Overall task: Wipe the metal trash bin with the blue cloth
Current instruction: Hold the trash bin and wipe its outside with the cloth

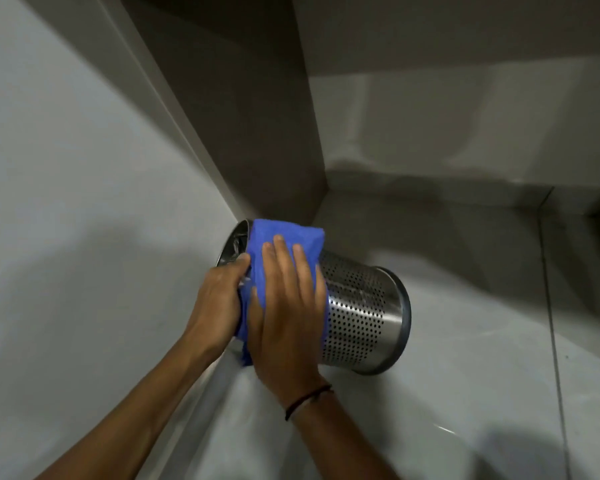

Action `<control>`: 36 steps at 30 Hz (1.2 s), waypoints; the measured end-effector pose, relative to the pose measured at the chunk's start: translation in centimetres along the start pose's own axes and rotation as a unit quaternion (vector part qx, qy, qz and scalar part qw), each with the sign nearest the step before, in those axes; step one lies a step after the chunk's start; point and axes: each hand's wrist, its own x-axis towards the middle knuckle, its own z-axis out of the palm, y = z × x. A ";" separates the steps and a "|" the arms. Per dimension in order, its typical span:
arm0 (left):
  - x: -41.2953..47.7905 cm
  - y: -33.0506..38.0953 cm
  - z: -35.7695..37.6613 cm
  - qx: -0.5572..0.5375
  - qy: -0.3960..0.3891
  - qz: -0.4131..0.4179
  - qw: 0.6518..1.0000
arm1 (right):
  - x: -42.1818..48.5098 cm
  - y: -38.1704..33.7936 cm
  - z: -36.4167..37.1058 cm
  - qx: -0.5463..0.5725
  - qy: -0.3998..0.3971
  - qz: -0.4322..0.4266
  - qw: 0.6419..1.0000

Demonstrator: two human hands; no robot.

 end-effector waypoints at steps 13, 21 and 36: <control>-0.7 -0.4 0.9 0.198 0.054 0.213 0.955 | 3.0 9.0 -1.2 0.089 0.058 0.065 0.992; 0.4 0.2 1.6 0.211 0.054 0.202 0.955 | 2.5 8.1 -1.9 0.055 0.066 0.107 0.991; 0.1 -0.3 0.6 0.179 0.032 0.194 0.964 | 5.2 16.2 -3.0 0.097 -0.074 0.199 0.972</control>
